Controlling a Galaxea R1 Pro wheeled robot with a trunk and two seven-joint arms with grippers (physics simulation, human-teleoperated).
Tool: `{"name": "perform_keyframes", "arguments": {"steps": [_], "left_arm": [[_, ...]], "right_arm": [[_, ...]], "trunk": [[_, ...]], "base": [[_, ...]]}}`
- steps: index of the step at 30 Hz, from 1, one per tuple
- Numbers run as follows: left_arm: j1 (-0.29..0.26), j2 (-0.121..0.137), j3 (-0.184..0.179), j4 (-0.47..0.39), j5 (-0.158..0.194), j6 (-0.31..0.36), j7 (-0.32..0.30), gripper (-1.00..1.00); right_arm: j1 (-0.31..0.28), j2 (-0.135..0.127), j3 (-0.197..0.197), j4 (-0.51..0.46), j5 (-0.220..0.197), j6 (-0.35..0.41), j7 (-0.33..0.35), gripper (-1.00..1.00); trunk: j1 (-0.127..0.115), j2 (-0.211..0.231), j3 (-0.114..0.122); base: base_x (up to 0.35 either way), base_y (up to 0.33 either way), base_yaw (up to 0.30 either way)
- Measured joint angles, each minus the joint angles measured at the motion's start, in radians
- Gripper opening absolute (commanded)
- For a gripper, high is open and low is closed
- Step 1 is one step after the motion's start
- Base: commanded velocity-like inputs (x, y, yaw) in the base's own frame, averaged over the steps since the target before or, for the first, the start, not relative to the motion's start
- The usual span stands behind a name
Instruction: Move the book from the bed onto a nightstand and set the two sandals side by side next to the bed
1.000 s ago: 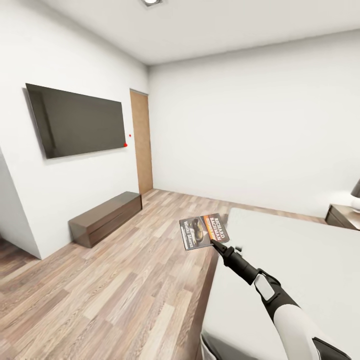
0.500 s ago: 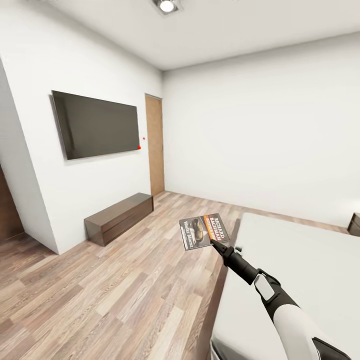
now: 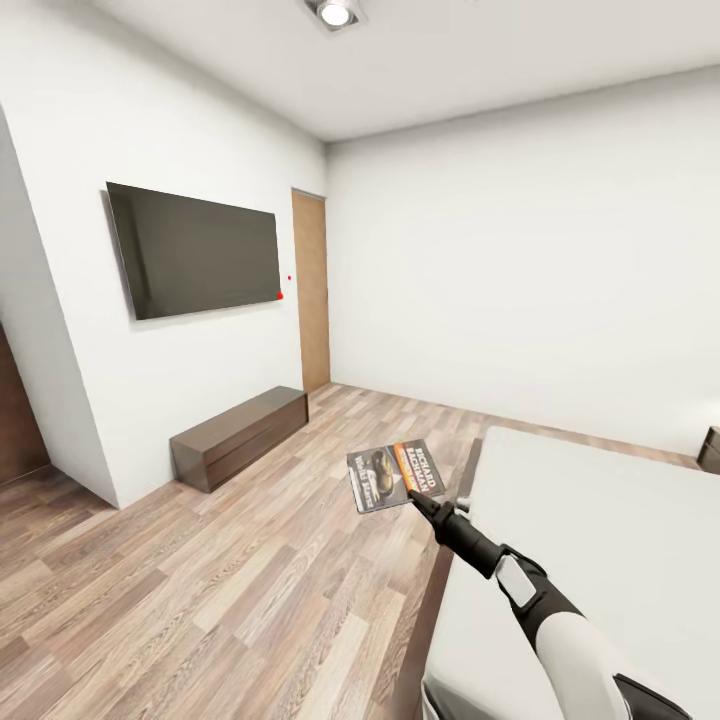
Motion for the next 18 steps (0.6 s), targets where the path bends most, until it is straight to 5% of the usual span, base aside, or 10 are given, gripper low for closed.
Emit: {"name": "perform_keyframes", "arguments": {"steps": [8,14,18], "left_arm": [[0.0,0.0,0.0,0.0,0.0,0.002,-0.001,1.0],[0.0,0.0,0.0,0.0,0.0,0.002,-0.001,1.0],[0.0,0.0,0.0,0.0,0.0,0.002,-0.001,1.0]], "right_arm": [[0.002,0.017,0.0,0.1,0.036,-0.042,-0.01,-1.0],[0.032,0.032,0.008,0.143,0.15,-0.114,-0.003,-1.0],[0.043,0.038,0.004,0.149,0.19,-0.126,0.039,-1.0]], "trunk": [[0.0,0.0,0.0],[0.0,0.0,0.0],[0.0,0.0,0.0]], "base": [[0.0,0.0,0.0],[0.0,0.0,0.0],[0.0,0.0,0.0]]}}
